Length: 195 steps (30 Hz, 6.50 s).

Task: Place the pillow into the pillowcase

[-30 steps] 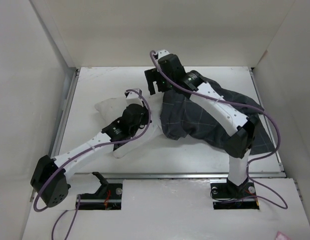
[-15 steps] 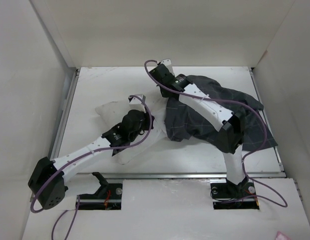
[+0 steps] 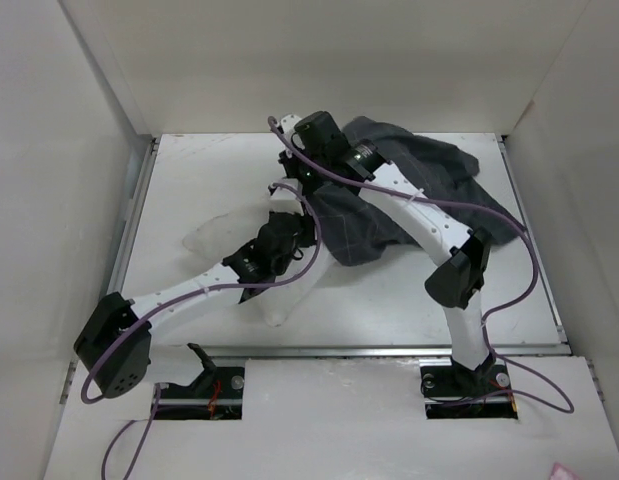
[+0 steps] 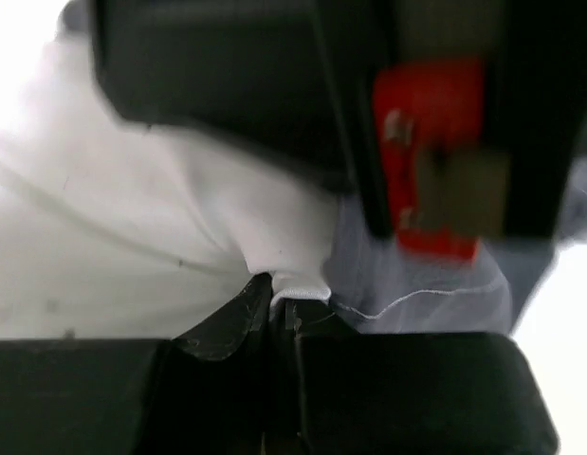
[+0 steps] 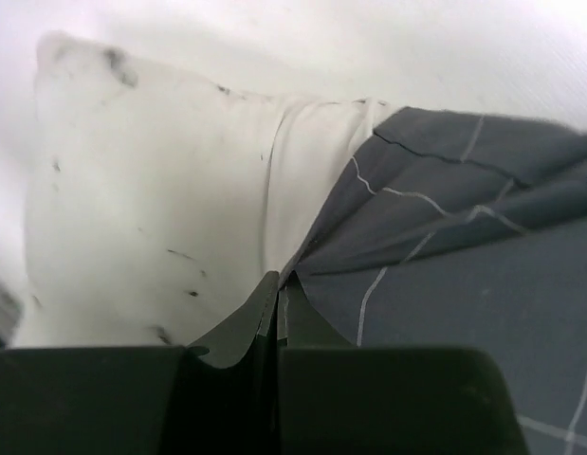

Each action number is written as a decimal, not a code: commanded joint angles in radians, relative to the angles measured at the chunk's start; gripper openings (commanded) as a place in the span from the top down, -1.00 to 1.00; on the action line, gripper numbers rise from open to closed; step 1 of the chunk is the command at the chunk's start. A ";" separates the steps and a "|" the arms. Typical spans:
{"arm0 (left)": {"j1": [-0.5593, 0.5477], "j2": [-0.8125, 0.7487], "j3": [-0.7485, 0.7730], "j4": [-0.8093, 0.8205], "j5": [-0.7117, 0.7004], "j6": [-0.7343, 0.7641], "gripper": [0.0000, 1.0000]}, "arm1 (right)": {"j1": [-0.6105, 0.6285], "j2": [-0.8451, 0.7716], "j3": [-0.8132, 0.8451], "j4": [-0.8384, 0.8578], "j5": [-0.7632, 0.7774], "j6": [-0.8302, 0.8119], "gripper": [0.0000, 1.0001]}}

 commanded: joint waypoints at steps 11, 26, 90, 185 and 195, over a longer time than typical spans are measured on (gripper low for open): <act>0.010 0.020 0.113 0.369 -0.179 0.043 1.00 | 0.048 -0.062 0.100 0.048 -0.370 0.068 1.00; 0.039 -0.115 -0.064 0.066 -0.098 -0.077 -0.67 | 0.048 -0.063 -0.150 0.048 -0.069 0.071 -0.14; 0.485 -0.413 0.088 -0.747 -0.383 -0.487 1.00 | 0.322 -0.271 -0.464 0.272 0.225 -0.162 -0.99; 0.387 -0.609 0.042 -0.324 0.744 -0.124 1.00 | 0.020 -0.136 -0.736 1.729 1.210 -0.350 1.00; 0.387 -0.555 0.071 -0.400 0.489 -0.164 1.00 | 0.066 -0.311 -0.919 1.719 0.696 -0.284 1.00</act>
